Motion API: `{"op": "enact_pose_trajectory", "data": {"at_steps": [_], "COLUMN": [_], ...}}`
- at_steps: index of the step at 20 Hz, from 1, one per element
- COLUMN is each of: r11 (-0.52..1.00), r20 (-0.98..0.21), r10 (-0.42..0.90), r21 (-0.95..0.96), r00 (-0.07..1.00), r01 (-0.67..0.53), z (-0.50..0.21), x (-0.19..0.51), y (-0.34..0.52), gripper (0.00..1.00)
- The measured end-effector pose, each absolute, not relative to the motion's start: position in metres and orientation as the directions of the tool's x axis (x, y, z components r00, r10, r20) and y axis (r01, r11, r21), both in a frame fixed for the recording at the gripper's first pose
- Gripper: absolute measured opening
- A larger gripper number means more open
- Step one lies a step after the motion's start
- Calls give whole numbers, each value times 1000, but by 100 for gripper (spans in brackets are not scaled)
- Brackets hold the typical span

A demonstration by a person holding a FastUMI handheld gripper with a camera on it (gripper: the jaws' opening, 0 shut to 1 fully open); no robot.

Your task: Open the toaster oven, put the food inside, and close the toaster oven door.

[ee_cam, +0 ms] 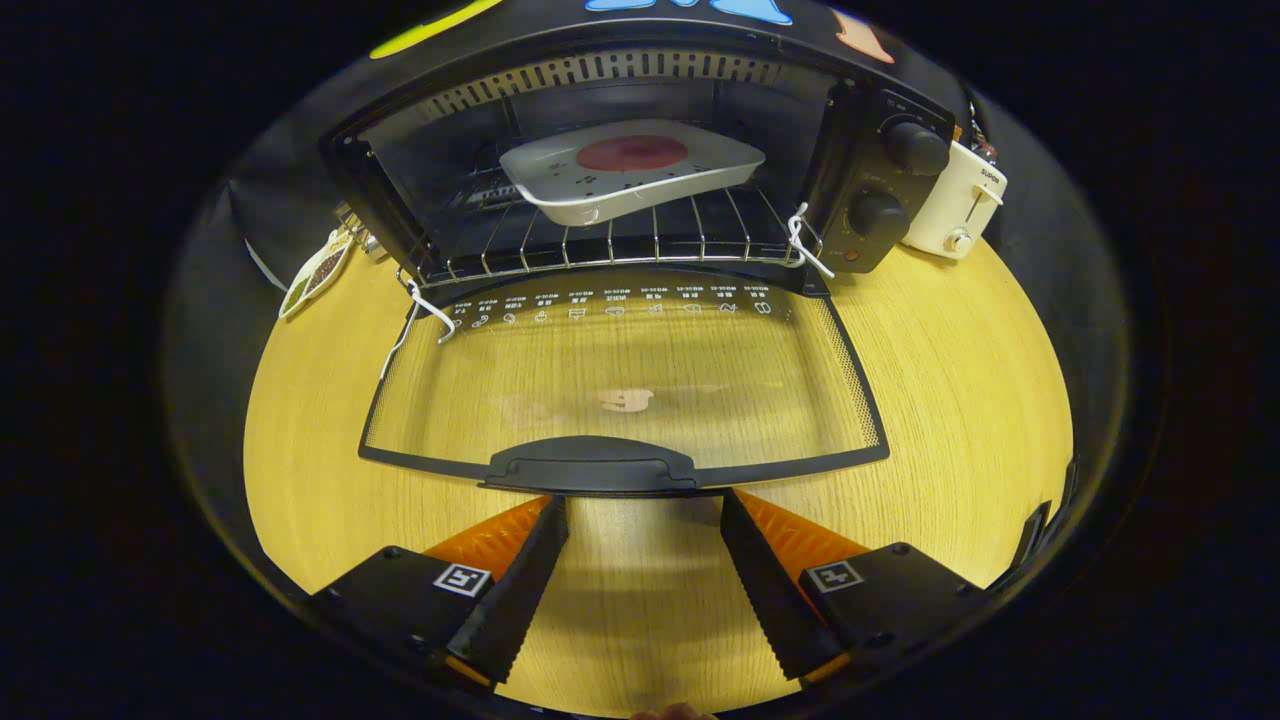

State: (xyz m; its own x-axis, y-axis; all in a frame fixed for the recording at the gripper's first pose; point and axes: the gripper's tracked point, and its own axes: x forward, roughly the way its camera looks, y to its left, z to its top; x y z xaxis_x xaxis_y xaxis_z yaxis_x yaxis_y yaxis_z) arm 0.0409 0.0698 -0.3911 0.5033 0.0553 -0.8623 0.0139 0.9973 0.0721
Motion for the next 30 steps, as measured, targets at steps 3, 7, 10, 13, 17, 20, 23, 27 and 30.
{"op": "enact_pose_trajectory", "data": {"at_steps": [3, 7, 10, 13, 17, 20, 23, 27, 30], "r11": [997, 995, 991, 989, 986, 992, 997, 1000, 997], "r20": [-848, -812, -749, -651, -504, -374, -251, -119, -64], "r10": [74, 95, 130, 146, 162, 122, 74, -11, -64], "r21": [65, 54, 69, 86, 116, 55, 21, -16, -56], "r00": [525, 576, 649, 745, 848, 919, 965, 993, 996], "r01": [-37, -89, -119, -119, -119, -109, -71, 9, 61], "z": [-385, -361, -331, -284, -203, -137, -70, 12, 36], "x": [43, 40, 41, 54, 58, 45, 20, -51, -103], "y": [69, 68, 70, 67, 49, 9, -25, -86, -118], "gripper": [99, 98, 98, 98, 98, 99, 98, 98, 98]}}
